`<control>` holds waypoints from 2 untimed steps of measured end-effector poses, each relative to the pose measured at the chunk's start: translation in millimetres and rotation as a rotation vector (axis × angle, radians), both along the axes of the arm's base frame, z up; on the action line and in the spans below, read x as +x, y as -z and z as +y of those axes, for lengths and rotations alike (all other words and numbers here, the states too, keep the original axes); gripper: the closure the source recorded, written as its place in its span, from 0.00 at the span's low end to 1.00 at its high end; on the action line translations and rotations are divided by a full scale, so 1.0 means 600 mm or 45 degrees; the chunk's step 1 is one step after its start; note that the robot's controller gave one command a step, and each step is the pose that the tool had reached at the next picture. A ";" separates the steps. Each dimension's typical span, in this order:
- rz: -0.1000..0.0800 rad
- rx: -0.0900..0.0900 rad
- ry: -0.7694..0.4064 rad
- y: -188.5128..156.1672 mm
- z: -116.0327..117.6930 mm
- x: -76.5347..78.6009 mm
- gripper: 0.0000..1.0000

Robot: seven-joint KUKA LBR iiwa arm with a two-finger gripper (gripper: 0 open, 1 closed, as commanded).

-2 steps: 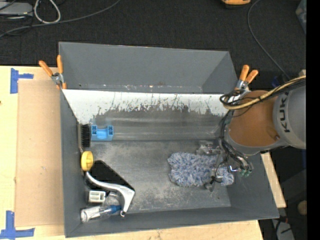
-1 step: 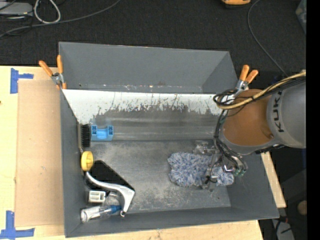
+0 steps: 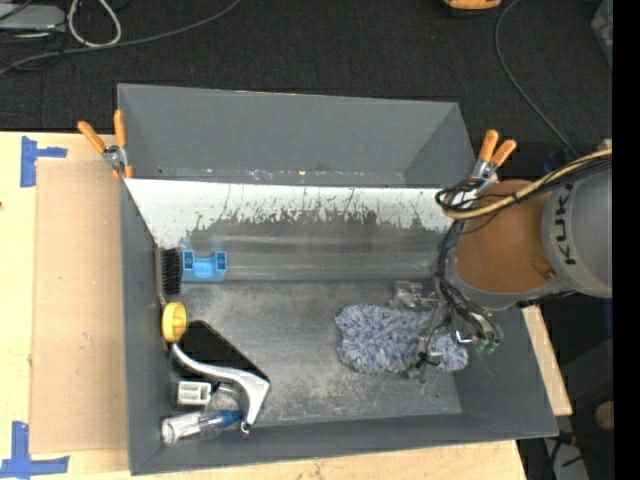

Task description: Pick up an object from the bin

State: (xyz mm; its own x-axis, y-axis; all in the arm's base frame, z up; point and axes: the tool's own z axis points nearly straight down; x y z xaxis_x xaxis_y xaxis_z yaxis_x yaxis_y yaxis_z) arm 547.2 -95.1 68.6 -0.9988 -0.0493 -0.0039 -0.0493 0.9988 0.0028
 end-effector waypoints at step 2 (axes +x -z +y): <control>0.006 0.002 0.004 0.001 0.014 0.002 1.00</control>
Offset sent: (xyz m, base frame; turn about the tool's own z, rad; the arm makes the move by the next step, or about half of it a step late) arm 0.0000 0.0000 0.0000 0.0000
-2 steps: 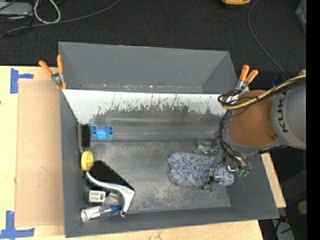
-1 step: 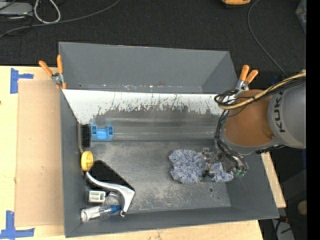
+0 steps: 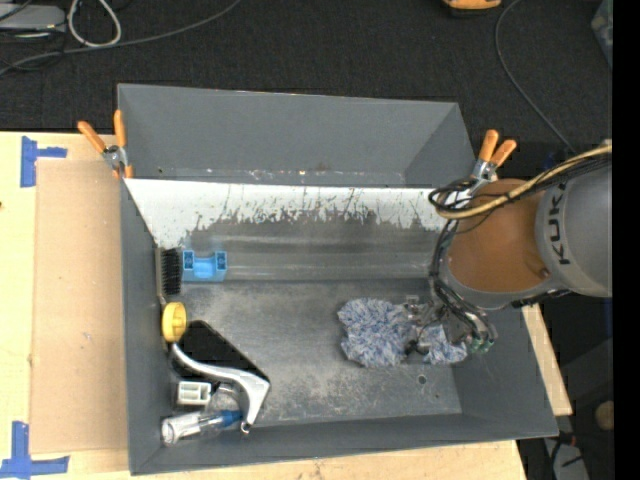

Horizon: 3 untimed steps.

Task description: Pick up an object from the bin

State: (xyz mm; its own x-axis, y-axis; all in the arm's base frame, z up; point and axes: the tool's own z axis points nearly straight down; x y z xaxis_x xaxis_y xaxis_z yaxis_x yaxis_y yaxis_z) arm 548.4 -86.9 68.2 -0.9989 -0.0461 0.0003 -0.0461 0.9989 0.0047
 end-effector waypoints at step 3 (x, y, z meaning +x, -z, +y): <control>0.004 0.002 -0.002 -0.026 0.002 -0.002 1.00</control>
Offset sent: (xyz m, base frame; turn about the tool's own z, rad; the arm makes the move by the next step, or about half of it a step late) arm -0.0002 0.0003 0.0087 -0.0004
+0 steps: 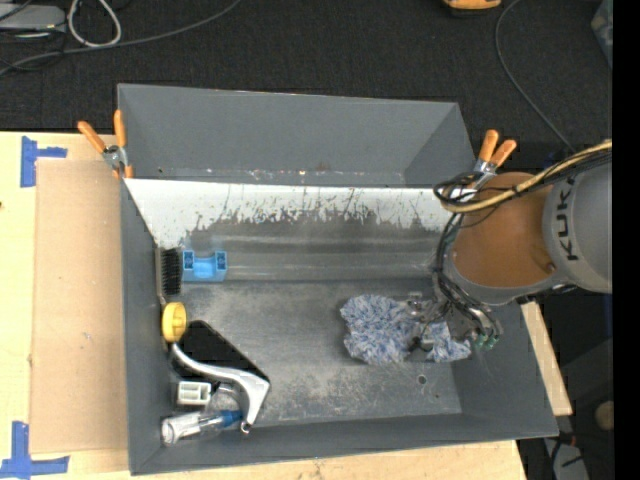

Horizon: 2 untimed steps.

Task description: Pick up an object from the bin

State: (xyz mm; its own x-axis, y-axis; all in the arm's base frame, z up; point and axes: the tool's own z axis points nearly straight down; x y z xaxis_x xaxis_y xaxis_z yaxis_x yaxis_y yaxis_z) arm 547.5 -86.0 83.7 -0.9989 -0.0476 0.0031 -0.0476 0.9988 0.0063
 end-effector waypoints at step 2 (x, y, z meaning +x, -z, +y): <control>0.007 0.001 -0.002 -0.102 0.002 -0.002 1.00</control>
Offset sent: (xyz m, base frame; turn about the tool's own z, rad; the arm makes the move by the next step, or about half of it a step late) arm -0.0022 0.0006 0.0638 -0.0007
